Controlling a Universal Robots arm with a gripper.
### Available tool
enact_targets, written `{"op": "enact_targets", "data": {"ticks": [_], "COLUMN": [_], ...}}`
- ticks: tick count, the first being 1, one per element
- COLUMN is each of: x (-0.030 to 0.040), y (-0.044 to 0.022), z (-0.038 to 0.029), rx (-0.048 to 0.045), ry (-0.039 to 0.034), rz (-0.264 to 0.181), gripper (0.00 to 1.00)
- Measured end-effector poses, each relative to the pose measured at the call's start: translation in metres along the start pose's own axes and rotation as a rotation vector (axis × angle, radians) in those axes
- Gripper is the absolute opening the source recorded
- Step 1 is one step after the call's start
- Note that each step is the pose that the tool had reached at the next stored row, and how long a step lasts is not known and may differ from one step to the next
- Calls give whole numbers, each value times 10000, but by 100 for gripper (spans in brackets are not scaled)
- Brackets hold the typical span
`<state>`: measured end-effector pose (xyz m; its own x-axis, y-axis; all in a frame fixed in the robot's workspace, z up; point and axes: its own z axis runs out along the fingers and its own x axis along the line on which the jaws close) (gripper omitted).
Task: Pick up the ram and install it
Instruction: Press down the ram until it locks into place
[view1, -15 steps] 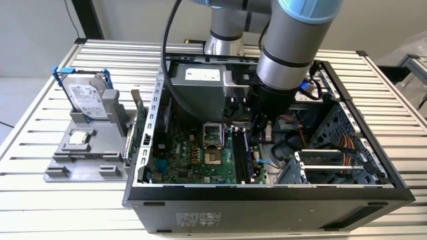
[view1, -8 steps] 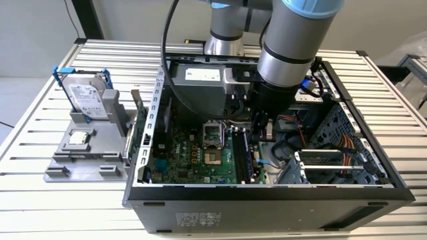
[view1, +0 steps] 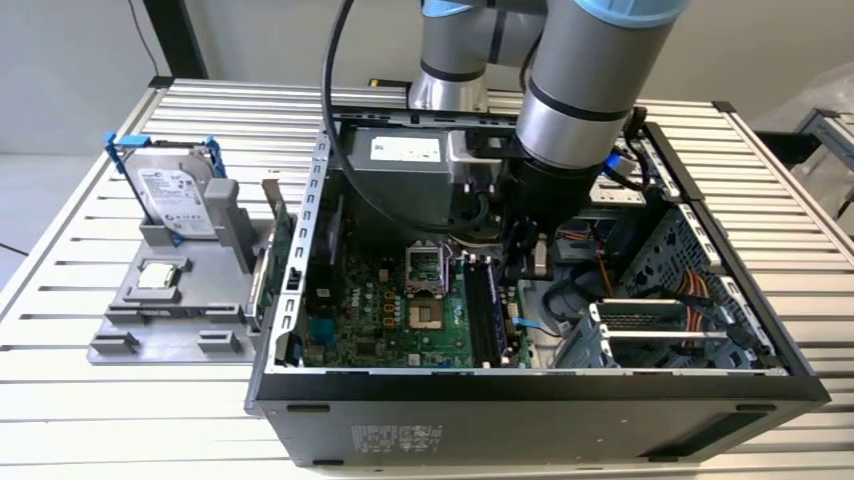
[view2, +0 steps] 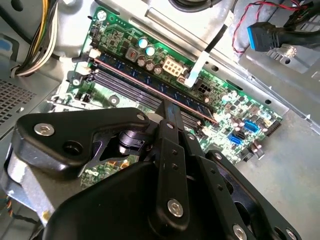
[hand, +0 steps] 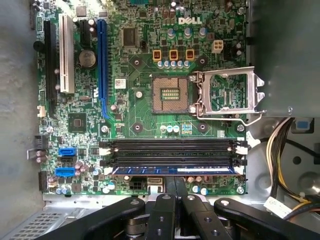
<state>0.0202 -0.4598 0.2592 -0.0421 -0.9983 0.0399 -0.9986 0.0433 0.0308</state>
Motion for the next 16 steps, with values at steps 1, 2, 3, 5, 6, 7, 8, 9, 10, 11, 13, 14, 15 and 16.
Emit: {"op": "enact_targets", "data": {"ticks": [1,2,3,5,6,7,8,9,10,11,13,14,15,16], "x": [0,0,1,2,3,3,4,4,4,5,6,7,7,8], "y": [0,0,1,2,2,3,3,3,3,4,4,5,6,6], "z": [-5,-10,-21,-55,-74,-90,-98,-102,-107,-116,-146,-167,-188,-210], "rx": [1,0,0,1,1,1,1,2,1,1,1,1,1,1], "ry": [-1,-1,0,-1,0,1,3,1,2,3,2,2,2,3], "rz": [-4,-8,-13,-21,-24,-27,-28,-28,-28,-28,-28,-29,-29,-29], "gripper": [0,0,0,0,0,0,0,0,0,0,0,0,0,0]}}
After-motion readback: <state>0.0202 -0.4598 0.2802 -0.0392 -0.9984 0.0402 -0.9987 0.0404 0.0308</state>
